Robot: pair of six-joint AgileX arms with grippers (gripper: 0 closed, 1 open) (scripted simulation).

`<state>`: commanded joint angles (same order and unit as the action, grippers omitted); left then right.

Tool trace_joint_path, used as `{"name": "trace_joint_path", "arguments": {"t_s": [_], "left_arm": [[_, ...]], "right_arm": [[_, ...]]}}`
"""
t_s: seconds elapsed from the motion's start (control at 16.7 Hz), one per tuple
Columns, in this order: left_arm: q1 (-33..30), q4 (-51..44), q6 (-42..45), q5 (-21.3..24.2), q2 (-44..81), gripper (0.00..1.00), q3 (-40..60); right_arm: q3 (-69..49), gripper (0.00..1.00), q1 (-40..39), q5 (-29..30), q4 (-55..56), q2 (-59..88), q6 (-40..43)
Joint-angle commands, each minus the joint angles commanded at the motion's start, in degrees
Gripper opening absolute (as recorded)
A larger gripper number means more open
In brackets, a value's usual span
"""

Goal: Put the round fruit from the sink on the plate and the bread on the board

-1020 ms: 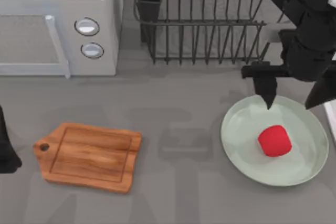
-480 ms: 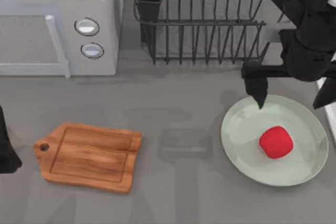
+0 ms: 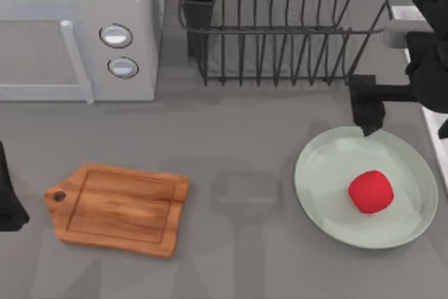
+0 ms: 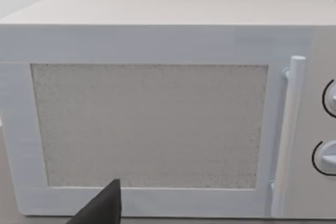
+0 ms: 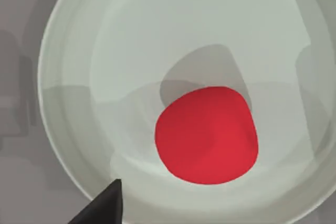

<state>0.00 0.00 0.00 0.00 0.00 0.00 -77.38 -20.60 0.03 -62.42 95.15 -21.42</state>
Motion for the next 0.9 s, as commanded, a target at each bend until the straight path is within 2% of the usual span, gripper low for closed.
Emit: {"name": "trace_joint_path", "arguments": {"t_s": [0.24,0.66,0.9], "left_arm": [[0.0,0.0,0.0,0.0,0.0,1.0,0.0],[0.0,0.0,0.0,0.0,0.0,1.0,0.0],[0.0,0.0,0.0,0.0,0.0,1.0,0.0]], "right_arm": [[15.07,1.0,3.94,-0.01,11.99,-19.39,4.1],[48.54,1.0,12.61,-0.02,38.31,-63.38,13.1],[65.78,1.0,17.17,-0.03,52.03,-83.26,17.85]]}}
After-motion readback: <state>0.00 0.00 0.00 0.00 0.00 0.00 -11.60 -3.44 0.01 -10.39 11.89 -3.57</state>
